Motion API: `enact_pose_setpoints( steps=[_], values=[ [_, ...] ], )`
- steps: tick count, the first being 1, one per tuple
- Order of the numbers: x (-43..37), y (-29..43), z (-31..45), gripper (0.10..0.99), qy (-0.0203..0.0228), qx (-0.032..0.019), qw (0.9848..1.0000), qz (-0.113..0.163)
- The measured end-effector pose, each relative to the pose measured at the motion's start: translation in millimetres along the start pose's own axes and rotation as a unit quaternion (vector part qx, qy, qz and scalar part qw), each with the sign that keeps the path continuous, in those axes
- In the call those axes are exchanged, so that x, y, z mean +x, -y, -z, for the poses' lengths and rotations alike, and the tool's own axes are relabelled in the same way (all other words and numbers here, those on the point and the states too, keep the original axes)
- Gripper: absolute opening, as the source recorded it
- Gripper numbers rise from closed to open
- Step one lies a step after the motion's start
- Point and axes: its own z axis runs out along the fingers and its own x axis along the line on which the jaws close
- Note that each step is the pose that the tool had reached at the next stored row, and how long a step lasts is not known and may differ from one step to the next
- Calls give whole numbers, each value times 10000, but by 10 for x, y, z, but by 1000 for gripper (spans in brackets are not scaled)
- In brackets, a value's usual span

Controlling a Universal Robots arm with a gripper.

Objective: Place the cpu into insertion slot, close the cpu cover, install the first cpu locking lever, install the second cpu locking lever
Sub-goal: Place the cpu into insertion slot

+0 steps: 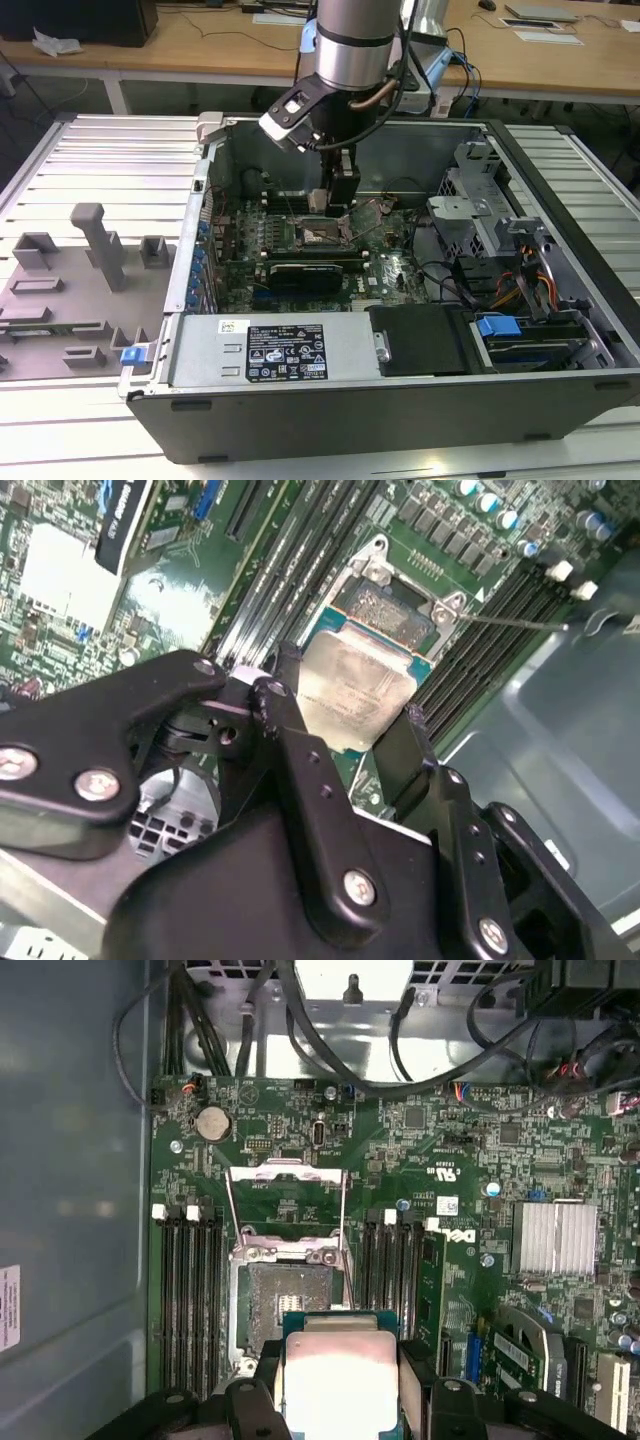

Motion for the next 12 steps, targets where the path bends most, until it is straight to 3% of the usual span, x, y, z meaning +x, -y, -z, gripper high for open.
enact_pose_setpoints(
  steps=[2,5,12],
  values=[
    [1,43,-14,541,4,-123,9999,3],
    [2,72,-33,541,7,-233,9997,5],
    [10,55,-191,541,9,-249,9997,-48]
  ],
)
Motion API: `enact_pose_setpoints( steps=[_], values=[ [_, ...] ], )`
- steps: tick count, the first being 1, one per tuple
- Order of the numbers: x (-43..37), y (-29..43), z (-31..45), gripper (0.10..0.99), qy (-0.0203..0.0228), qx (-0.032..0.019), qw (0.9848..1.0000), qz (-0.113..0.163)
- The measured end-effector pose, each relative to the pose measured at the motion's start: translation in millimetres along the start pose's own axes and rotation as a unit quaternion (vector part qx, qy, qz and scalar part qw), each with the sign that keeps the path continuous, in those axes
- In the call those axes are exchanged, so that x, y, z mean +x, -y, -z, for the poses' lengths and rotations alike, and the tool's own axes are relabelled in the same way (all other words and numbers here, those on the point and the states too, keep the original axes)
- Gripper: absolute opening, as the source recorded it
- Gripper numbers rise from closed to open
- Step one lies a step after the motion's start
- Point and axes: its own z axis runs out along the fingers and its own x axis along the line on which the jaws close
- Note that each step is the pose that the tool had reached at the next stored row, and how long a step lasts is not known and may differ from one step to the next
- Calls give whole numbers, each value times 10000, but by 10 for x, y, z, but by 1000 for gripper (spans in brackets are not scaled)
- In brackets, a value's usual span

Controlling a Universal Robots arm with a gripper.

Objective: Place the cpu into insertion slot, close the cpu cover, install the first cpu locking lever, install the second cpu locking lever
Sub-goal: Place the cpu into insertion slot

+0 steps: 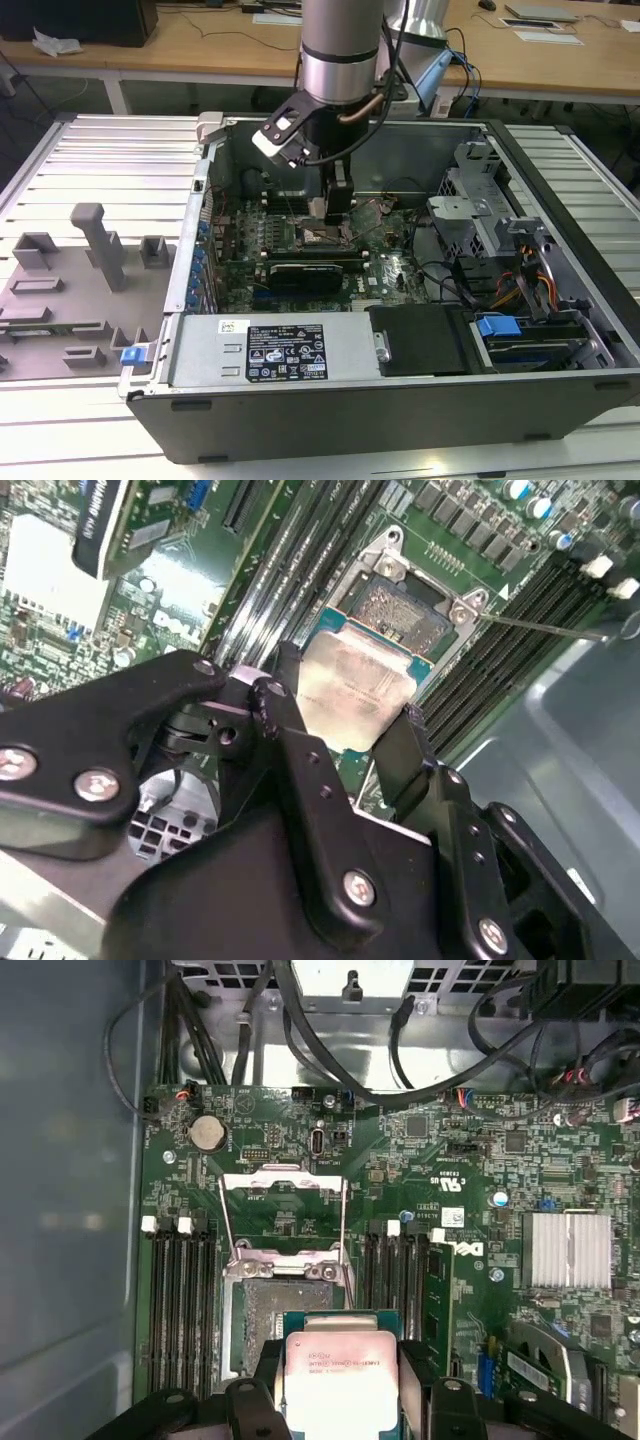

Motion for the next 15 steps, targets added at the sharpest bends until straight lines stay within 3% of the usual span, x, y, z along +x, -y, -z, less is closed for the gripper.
enact_pose_setpoints(
  steps=[15],
  values=[
    [163,4,-273,541,11,-2,9999,-145]
  ],
)
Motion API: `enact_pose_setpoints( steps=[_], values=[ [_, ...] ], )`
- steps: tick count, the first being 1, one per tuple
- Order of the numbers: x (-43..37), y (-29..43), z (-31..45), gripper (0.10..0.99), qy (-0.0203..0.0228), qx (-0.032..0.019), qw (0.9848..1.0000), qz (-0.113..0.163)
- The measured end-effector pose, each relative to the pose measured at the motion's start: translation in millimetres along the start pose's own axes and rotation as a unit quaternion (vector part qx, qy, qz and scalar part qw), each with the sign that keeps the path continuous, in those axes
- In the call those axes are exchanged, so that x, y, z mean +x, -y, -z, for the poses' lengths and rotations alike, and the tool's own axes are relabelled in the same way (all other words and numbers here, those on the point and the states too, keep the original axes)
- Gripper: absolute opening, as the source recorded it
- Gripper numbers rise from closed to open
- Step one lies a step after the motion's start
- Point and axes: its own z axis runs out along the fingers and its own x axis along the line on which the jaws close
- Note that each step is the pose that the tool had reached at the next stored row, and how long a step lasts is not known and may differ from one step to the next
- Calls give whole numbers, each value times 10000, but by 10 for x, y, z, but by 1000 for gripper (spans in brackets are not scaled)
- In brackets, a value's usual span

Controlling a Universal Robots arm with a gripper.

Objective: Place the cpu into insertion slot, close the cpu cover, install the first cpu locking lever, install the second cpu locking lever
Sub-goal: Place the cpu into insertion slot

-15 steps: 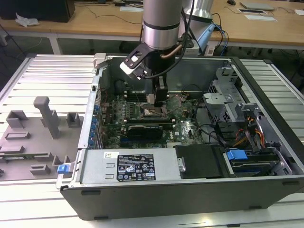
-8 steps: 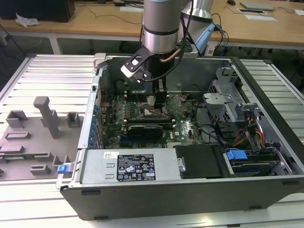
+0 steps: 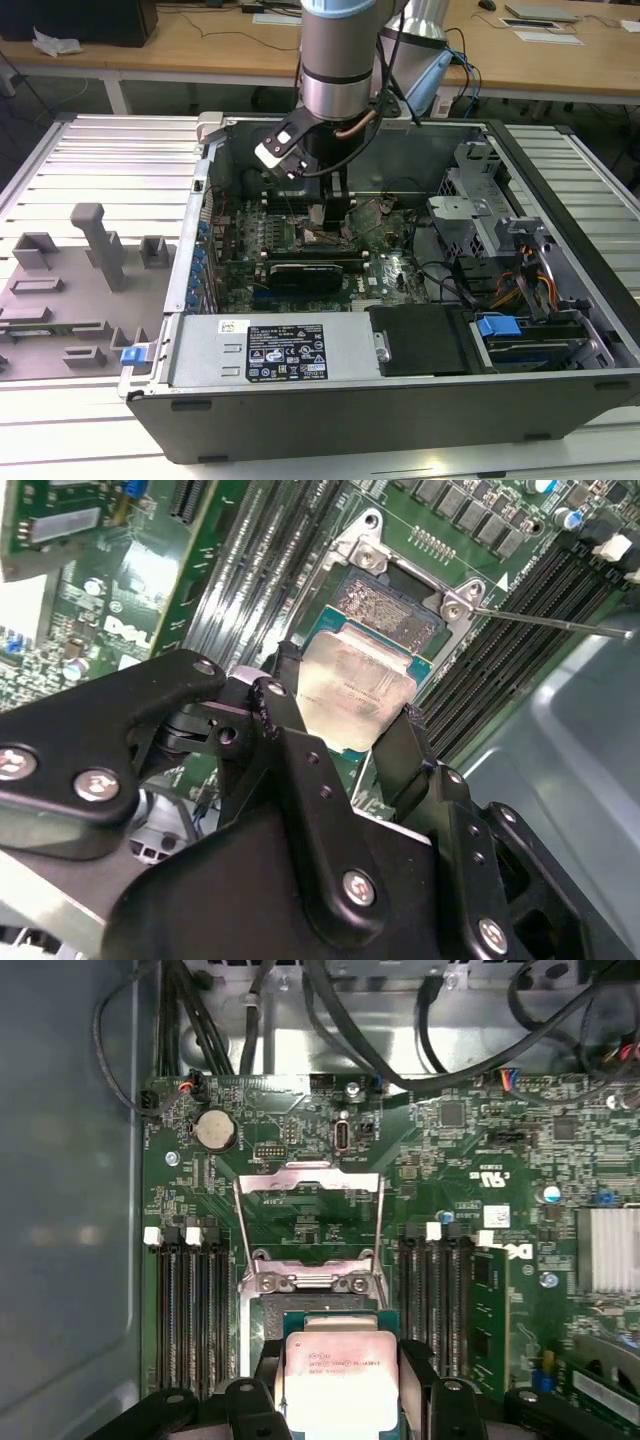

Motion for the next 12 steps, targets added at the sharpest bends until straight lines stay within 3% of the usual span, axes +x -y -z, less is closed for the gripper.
enact_pose_setpoints(
  steps=[6,12],
  values=[
    [52,11,-104,541,-3,1,10000,47],
    [69,56,-277,541,-5,2,10000,81]
  ],
)
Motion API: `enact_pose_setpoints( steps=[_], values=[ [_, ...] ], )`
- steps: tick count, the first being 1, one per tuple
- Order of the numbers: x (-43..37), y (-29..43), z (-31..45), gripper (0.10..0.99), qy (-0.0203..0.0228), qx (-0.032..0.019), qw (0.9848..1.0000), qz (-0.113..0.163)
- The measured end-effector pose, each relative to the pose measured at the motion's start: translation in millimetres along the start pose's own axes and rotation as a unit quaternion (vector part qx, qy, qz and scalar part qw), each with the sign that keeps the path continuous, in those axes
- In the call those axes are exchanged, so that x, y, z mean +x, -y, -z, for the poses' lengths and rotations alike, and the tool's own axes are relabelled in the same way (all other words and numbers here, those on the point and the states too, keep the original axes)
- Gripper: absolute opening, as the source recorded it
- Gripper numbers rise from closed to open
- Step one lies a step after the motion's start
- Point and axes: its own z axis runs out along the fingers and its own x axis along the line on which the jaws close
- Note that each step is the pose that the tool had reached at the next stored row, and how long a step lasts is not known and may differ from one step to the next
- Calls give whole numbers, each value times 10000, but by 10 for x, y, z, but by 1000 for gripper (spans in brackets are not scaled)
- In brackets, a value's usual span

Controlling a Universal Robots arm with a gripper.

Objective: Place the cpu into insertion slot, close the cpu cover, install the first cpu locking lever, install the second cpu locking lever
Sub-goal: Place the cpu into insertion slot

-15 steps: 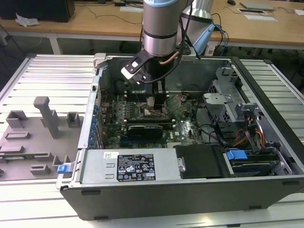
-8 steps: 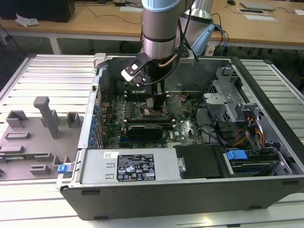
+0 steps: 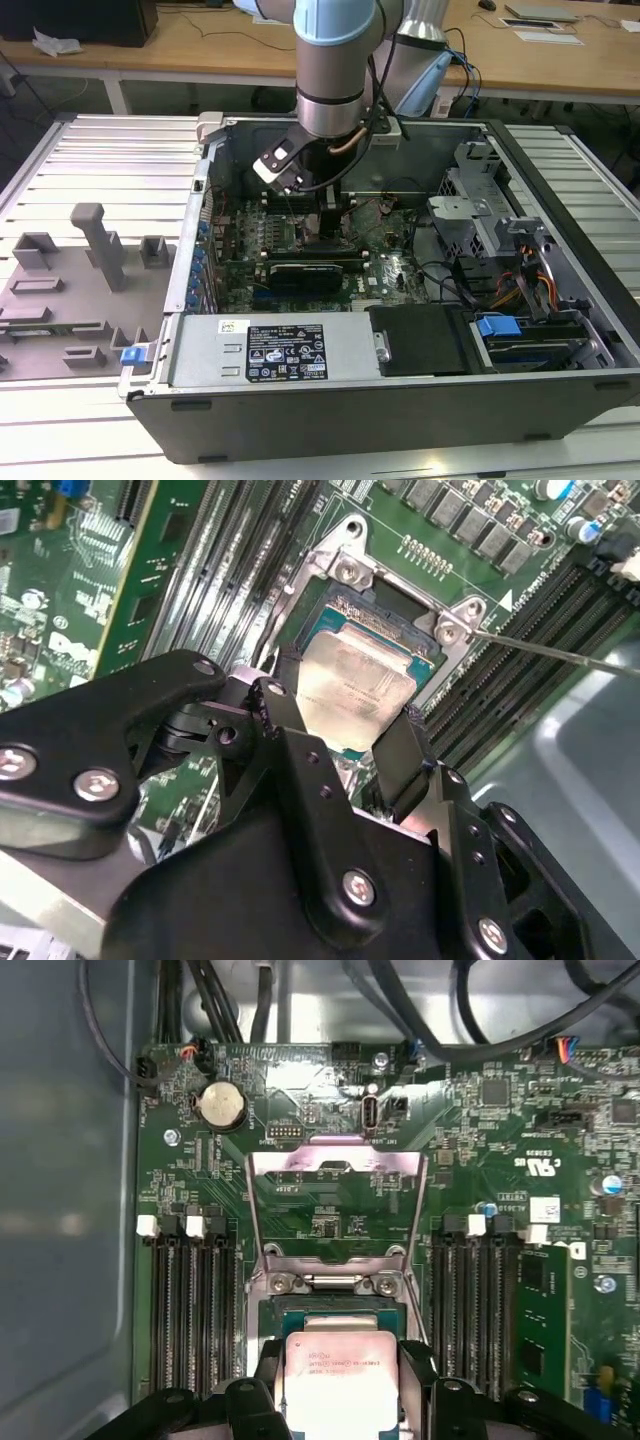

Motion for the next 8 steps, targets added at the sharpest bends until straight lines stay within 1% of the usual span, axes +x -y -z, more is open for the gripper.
enact_pose_setpoints(
  steps=[3,8],
  values=[
    [19,3,-75,541,-1,0,10000,0],
    [27,19,-111,541,4,0,10000,0]
  ],
)
